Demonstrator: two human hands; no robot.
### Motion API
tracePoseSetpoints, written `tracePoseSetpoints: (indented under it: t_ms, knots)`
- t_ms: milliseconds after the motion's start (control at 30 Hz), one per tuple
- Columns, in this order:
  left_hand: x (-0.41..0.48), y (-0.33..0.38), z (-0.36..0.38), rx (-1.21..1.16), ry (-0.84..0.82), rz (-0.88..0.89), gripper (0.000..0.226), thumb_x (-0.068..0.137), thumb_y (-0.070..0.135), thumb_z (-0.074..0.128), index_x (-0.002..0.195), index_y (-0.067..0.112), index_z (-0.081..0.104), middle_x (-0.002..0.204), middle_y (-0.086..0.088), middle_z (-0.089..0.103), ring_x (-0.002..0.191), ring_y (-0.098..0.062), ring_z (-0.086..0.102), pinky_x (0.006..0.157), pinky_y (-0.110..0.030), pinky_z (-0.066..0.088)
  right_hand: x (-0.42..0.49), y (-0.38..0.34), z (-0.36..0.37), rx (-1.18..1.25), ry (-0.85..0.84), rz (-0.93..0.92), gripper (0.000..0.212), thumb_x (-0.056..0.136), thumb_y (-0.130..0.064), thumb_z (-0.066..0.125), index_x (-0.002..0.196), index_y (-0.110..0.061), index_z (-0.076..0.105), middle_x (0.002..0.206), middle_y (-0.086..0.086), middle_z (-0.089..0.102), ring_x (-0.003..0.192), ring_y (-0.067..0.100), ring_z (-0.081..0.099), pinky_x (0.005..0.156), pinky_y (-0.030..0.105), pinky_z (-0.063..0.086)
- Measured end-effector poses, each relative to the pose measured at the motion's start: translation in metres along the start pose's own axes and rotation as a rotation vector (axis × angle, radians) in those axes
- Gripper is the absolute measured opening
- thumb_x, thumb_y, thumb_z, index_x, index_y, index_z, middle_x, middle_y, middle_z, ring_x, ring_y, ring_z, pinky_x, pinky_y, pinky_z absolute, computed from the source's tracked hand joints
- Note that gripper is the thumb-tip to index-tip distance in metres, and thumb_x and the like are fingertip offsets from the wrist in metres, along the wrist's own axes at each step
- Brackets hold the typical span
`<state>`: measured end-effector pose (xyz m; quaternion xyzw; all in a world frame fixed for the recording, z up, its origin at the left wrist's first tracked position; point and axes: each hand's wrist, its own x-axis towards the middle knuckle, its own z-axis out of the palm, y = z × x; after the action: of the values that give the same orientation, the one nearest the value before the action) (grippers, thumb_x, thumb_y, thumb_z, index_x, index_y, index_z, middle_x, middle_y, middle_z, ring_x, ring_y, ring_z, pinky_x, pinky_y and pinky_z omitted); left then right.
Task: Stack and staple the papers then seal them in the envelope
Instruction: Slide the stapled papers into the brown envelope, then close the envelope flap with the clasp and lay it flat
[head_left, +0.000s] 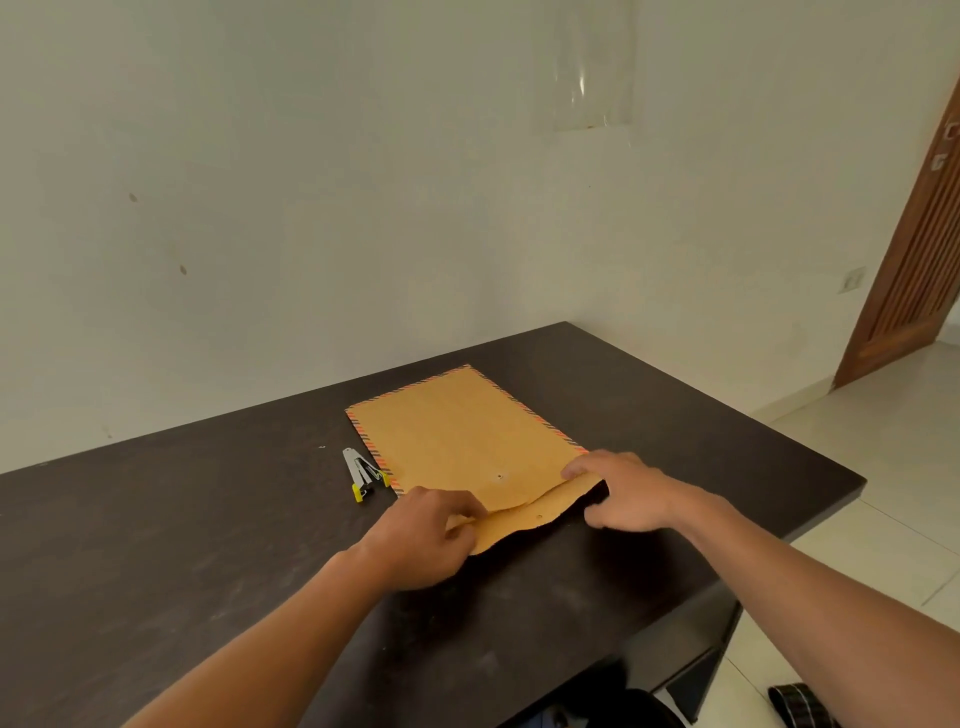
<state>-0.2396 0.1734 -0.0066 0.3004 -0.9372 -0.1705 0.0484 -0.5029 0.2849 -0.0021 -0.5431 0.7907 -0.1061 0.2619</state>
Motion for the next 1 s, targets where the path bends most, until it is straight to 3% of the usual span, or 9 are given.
tracePoseSetpoints:
  t_ms: [67,133,267,400,500,600,767,867,1000]
  knots:
    - [-0.003,-0.002,-0.001,0.005,-0.045,-0.012,0.065,0.085,0.072,0.055,0.139,0.037,0.047,0.132,0.015,0.059,0.120,-0.010,0.052,0.106,-0.034,0.043,0.000,-0.001,0.006,-0.095,-0.005,-0.022,0.063,0.080,-0.043,0.066,0.139,-0.048,0.044,0.157,-0.011,0.033,0.146,0.025,0.024,0.116,0.051,0.025]
    - [-0.005,-0.005,-0.002,0.059,-0.104,-0.016,0.081,0.075,0.083,0.056,0.142,0.040,0.041,0.133,0.017,0.057,0.121,-0.009,0.050,0.108,-0.036,0.042,-0.001,-0.006,0.006,-0.258,0.051,-0.064,0.061,0.086,-0.056,0.063,0.142,-0.043,0.044,0.151,-0.008,0.038,0.144,0.026,0.027,0.113,0.052,0.024]
    - [0.001,-0.016,-0.001,0.146,-0.003,-0.008,0.038,0.094,0.053,0.056,0.124,0.031,0.064,0.124,0.011,0.064,0.114,-0.015,0.059,0.098,-0.041,0.051,-0.005,-0.020,0.005,-0.495,0.181,-0.146,0.046,0.095,-0.057,0.053,0.132,-0.031,0.059,0.125,-0.004,0.058,0.124,0.022,0.048,0.101,0.045,0.036]
    - [0.007,-0.020,-0.001,0.232,0.096,-0.092,0.035,0.097,0.042,0.054,0.129,0.029,0.062,0.128,0.009,0.064,0.119,-0.018,0.059,0.102,-0.040,0.047,-0.010,-0.025,0.008,-0.281,0.180,-0.149,0.032,0.096,-0.048,0.057,0.092,-0.018,0.068,0.086,-0.003,0.064,0.082,0.021,0.062,0.064,0.034,0.042]
    - [0.011,-0.024,0.004,0.265,0.249,-0.168,0.044,0.093,0.046,0.059,0.134,0.033,0.054,0.135,0.010,0.057,0.127,-0.017,0.051,0.107,-0.039,0.040,-0.011,-0.039,0.009,-0.204,0.217,-0.181,0.025,0.094,-0.046,0.063,0.089,-0.021,0.068,0.076,-0.014,0.059,0.076,0.015,0.061,0.069,0.032,0.049]
    - [0.013,-0.024,0.009,0.236,0.335,-0.240,0.047,0.090,0.051,0.062,0.132,0.032,0.051,0.131,0.007,0.049,0.121,-0.017,0.049,0.100,-0.035,0.044,-0.007,-0.055,0.021,-0.036,0.116,-0.164,0.014,0.092,-0.036,0.069,0.090,-0.023,0.067,0.072,-0.016,0.054,0.062,0.004,0.053,0.058,0.024,0.042]
    - [0.011,-0.023,0.014,0.098,0.214,-0.193,0.027,0.092,0.053,0.058,0.103,0.030,0.068,0.106,0.010,0.059,0.105,-0.013,0.057,0.084,-0.034,0.055,0.011,-0.069,0.046,0.135,0.127,-0.070,0.016,0.089,-0.029,0.074,0.086,-0.025,0.059,0.076,-0.004,0.064,0.047,0.012,0.061,0.048,0.024,0.047]
    - [0.009,-0.024,0.013,0.122,0.187,-0.187,0.047,0.088,0.071,0.049,0.104,0.032,0.068,0.105,0.011,0.062,0.098,-0.010,0.059,0.083,-0.035,0.056,0.019,-0.073,0.044,0.090,0.215,-0.066,0.017,0.085,-0.034,0.077,0.092,-0.026,0.063,0.088,-0.005,0.062,0.081,0.019,0.067,0.066,0.027,0.049]
    - [0.012,-0.017,0.012,0.169,0.143,-0.225,0.064,0.078,0.084,0.046,0.113,0.033,0.063,0.107,0.010,0.062,0.100,-0.013,0.058,0.091,-0.040,0.053,0.022,-0.071,0.036,-0.325,0.275,0.018,0.059,0.081,-0.067,0.065,0.130,-0.035,0.053,0.136,-0.003,0.045,0.131,0.026,0.039,0.103,0.046,0.042]
